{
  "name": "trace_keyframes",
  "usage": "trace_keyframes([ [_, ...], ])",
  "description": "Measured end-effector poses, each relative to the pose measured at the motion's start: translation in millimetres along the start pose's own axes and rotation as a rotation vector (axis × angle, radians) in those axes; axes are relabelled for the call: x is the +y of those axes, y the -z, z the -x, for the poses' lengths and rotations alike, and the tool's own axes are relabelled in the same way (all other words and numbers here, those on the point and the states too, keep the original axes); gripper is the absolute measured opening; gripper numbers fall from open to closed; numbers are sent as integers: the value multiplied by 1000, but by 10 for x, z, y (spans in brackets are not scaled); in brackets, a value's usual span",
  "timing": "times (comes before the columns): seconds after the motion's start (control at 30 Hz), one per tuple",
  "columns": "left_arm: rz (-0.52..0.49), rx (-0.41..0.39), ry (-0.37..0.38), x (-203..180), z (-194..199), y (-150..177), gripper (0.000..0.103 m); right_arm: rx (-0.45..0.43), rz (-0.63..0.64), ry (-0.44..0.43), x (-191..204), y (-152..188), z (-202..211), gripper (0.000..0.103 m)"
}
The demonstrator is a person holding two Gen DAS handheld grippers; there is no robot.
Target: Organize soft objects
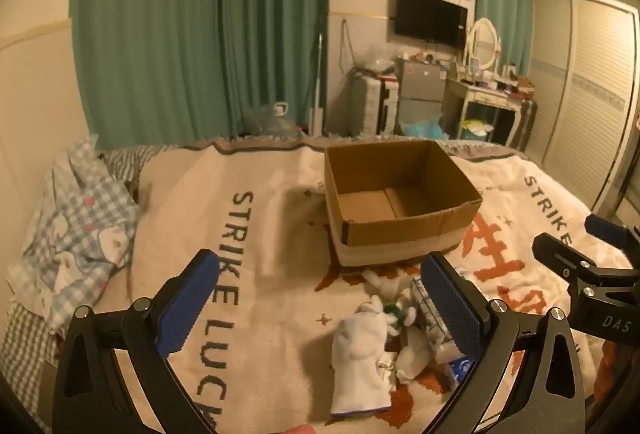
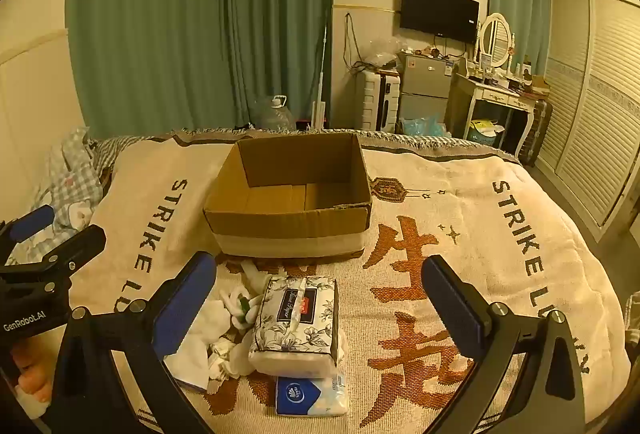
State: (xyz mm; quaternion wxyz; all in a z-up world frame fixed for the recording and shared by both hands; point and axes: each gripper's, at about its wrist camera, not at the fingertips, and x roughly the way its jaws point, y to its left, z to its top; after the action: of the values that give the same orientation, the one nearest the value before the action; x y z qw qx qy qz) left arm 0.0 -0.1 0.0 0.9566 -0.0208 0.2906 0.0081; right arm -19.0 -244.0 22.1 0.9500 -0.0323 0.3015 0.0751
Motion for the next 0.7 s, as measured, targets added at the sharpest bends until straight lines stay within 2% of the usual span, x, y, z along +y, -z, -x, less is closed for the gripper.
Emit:
trace_keyframes([
  [0.7, -18, 4, 1, -45, 7, -34, 103, 19, 2, -1, 33, 32, -29, 103],
])
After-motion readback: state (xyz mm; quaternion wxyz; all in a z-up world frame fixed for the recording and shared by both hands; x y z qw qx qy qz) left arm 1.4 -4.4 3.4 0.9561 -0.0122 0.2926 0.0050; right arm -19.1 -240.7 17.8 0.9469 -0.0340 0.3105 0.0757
